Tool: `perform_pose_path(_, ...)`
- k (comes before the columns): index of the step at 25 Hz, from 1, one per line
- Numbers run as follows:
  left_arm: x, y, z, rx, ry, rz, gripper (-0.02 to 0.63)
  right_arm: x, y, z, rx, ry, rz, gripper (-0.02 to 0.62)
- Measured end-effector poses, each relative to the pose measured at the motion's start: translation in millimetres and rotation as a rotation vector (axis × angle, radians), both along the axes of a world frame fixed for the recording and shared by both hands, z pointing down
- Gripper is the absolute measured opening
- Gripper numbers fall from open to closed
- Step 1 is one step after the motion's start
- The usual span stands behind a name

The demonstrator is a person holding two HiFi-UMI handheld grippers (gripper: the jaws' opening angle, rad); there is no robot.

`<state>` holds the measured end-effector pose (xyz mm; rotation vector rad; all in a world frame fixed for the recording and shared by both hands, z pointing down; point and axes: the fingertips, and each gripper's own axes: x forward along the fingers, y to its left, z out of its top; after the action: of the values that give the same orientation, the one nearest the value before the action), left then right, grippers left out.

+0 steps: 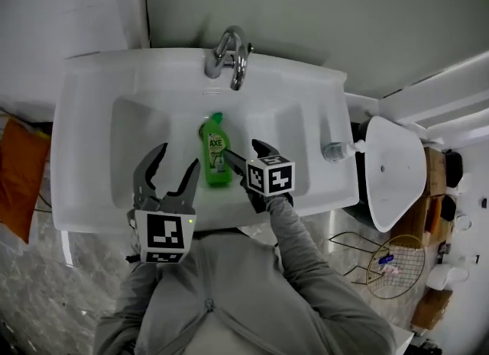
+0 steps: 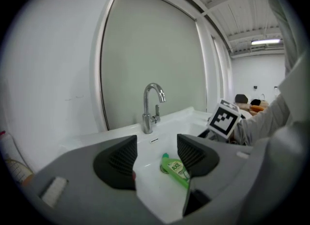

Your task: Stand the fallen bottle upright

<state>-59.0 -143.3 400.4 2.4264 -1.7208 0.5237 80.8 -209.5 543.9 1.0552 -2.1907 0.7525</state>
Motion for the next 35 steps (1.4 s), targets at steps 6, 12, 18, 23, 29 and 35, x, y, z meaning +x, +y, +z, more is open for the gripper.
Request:
perform_pose_path(6,-53.9,19.1,4.4,-0.008,0.01,-0.139,0.298,-37.3,5.1,45.2,-0.104,0.103,-0.089,0.367)
perform_pose_path(12,-86.5,39.0,10.1,-0.018,0.024,-0.241,0.298,-44.7,-7.8,95.3,-0.244,0.226,-0.084,0.394)
perform_pose_path(18,-106.6,50.9,14.8,-0.028,0.033,-0.317,0.298,-38.0,-25.8,132.7,-0.408,0.309,-0.018,0.41)
perform_pose_path(23,-120.0,62.7,19.6,-0.038,0.039,-0.373,0.298,-40.3,-19.7,154.1,-0.55,0.281,0.038,0.426)
perform_pose_path(29,-131.8,67.2,23.5,-0.043,0.057,-0.414,0.298,-41.3,-18.9,161.5,-0.592,0.364,0.05,0.437)
perform_pose_path(35,-134.4,60.7,25.9,-0.042,0.064,-0.407,0.298,-39.0,-17.3,171.6,-0.661,0.513,0.082,0.446)
